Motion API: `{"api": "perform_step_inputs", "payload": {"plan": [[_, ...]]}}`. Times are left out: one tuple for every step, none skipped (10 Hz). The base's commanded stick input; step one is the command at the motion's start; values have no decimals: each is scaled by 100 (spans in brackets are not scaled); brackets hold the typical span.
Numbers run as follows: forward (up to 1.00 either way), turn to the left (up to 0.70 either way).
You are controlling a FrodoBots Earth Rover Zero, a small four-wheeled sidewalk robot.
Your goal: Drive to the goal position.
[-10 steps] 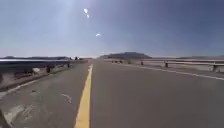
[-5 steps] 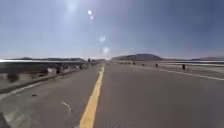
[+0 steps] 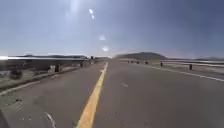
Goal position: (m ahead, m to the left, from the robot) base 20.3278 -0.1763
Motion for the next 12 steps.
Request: {"api": "perform_step_inputs", "payload": {"plan": [[85,0],[85,0],[85,0],[85,0],[85,0],[85,0],[85,0],[85,0],[85,0],[85,0],[85,0],[85,0]]}}
